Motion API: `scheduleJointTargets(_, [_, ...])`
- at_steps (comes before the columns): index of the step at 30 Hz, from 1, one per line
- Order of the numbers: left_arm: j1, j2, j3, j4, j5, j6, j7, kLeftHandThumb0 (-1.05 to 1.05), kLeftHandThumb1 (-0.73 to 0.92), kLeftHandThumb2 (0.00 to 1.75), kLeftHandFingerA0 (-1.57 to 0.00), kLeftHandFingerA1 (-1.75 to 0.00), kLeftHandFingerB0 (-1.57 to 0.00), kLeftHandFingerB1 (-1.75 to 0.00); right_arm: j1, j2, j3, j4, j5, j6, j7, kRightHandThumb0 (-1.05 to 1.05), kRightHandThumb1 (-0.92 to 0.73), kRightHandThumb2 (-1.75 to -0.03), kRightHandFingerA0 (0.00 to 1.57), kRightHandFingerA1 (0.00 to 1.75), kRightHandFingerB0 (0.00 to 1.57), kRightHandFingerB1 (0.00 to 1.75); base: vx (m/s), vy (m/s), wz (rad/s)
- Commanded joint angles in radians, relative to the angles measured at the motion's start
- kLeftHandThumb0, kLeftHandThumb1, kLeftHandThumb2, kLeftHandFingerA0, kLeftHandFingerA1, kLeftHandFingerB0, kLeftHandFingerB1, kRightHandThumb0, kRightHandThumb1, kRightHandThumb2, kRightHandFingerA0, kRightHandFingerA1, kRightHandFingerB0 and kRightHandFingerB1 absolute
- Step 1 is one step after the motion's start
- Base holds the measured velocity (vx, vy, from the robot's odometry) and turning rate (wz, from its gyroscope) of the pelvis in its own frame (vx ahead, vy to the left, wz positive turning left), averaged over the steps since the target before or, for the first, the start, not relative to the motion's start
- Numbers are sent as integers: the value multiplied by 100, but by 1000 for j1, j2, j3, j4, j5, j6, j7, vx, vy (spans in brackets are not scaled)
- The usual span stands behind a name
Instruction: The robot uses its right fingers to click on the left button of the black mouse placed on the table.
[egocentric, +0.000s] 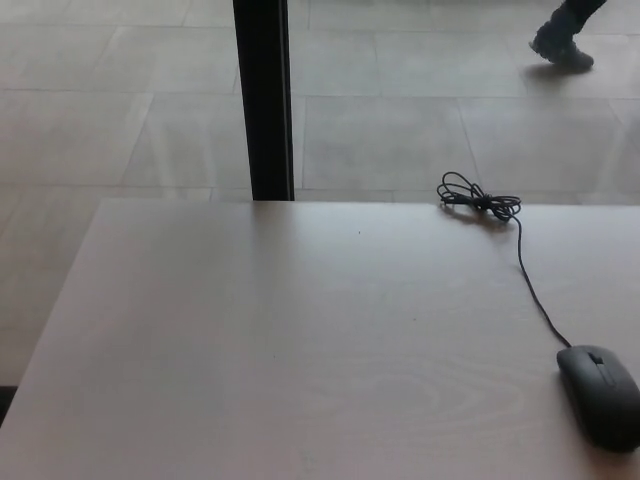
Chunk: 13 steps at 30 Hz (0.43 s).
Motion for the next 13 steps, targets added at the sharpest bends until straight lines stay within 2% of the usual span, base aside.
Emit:
scheduleJointTargets(1, [-6, 6, 22, -7, -31, -1, -7, -90, 92, 71, -69, -59, -58, -48, 43, 250, -98, 40, 282, 65, -57, -45, -83, -64, 42, 40, 35, 34, 0, 0, 0])
scheduleJointTargets(3, [-8, 8, 26, -3, -34, 4, -7, -91, 92, 67, -69, -58, -56, -46, 40, 285, -110, 36, 299, 68, -66, -45, -82, -64, 44, 45, 33, 34, 0, 0, 0])
scheduleJointTargets(4, [-9, 9, 20, -4, -26, 6, 7, -91, 92, 72, -70, -56, -58, -47, 39, 304, -115, 29, 302, 58, -83, -45, -83, -64, 53, 60, 36, 36, 0, 0, 0])
scheduleJointTargets(5, [-8, 10, 19, -4, -25, 6, 8, -91, 92, 72, -70, -56, -58, -47, 41, 309, -118, 25, 301, 57, -83, -45, -83, -64, 53, 60, 36, 36, 0, 0, 0])
scheduleJointTargets(6, [-11, 10, 17, -3, -21, 7, 14, -91, 92, 72, -71, -55, -58, -47, 43, 321, -125, 9, 306, 76, -84, -34, -61, -104, 52, 72, 20, 50, 0, 0, 0])
scheduleJointTargets(7, [-12, 11, 16, -3, -20, 7, 15, -91, 92, 72, -71, -55, -58, -47, 43, 325, -127, 5, 307, 81, -84, -34, -61, -104, 52, 72, 20, 50, 0, 0, 0])
scheduleJointTargets(8, [-11, 10, 15, 6, -18, 4, 13, -91, 92, 73, -68, -54, -55, -46, 31, 347, -161, 31, 363, 109, -74, -47, -81, -66, 71, 117, 41, 39, 0, 0, 0])
scheduleJointTargets(10, [-1, 7, 0, 1, -2, -13, 9, -92, 92, 79, -70, -55, -51, -45, 37, 366, -167, 19, 373, 131, -70, -47, -84, -65, 72, 79, 45, 41, 0, 0, 0])
scheduleJointTargets(11, [2, 7, -6, 0, 5, -18, 11, -93, 92, 80, -67, -54, -51, -45, 26, 364, -177, 42, 387, 156, -60, -48, -81, -66, 70, 111, 42, 40, 0, 0, 0])
scheduleJointTargets(12, [3, 5, 2, -3, -5, -16, 0, -92, 92, 78, -69, -57, -50, -46, 23, 354, -165, 97, 362, 128, -66, -48, -84, -65, 79, 108, 50, 43, 0, 0, 0])
scheduleJointTargets(13, [3, 5, 2, -3, -5, -16, 0, -92, 92, 78, -69, -57, -50, -46, 23, 354, -165, 97, 362, 128, -66, -48, -84, -65, 79, 108, 50, 43, 0, 0, 0])
